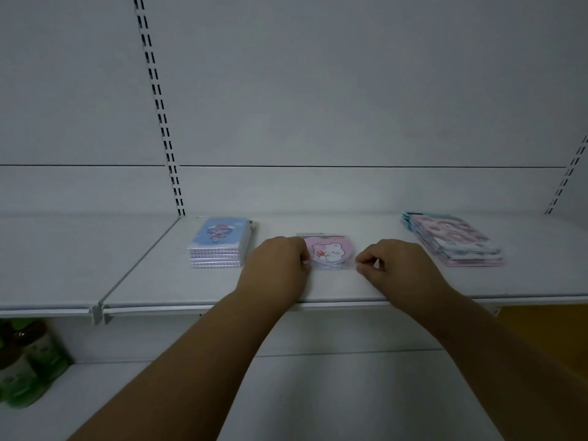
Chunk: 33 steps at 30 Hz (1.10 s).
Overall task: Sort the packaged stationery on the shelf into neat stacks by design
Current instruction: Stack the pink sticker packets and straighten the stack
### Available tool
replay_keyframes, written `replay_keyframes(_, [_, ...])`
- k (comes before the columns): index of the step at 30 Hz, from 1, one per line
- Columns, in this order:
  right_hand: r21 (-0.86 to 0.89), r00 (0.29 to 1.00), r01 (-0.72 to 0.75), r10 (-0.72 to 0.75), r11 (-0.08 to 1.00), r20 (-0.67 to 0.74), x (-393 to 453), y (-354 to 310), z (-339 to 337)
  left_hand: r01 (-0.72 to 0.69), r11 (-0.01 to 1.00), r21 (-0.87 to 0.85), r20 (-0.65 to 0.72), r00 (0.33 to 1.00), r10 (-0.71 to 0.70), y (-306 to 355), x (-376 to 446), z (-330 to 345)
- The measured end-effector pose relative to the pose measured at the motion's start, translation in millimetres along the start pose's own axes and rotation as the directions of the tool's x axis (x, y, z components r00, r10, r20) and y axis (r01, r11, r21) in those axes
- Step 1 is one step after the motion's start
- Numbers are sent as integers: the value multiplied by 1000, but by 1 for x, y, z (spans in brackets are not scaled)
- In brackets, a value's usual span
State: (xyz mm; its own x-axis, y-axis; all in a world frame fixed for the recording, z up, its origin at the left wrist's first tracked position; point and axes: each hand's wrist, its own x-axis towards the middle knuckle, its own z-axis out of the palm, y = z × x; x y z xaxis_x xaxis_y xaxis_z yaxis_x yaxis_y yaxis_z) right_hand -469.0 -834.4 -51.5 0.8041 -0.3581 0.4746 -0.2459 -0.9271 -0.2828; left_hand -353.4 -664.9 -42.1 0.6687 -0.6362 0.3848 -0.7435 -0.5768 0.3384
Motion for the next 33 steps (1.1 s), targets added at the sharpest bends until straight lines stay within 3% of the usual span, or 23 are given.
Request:
replay_keyframes(14, [51,999,35,-36,998,16,0,3,-3,33,999,-39,-5,999,-33,-1,-1,0])
replay_keyframes(22, [92,999,-27,30,995,-33,-5,4,-12,-56,998,-5,-73,996,55,4,-4,-4])
replay_keyframes(27, [99,973,-83,103,992,-209,-6,25,-50,-185,981,-48,-107,978,179,44,-1,-6])
replay_keyframes(33, [65,948,-239,247,969,-201,3,102,-106,-185,969,-165,-11,982,186,119,29,15])
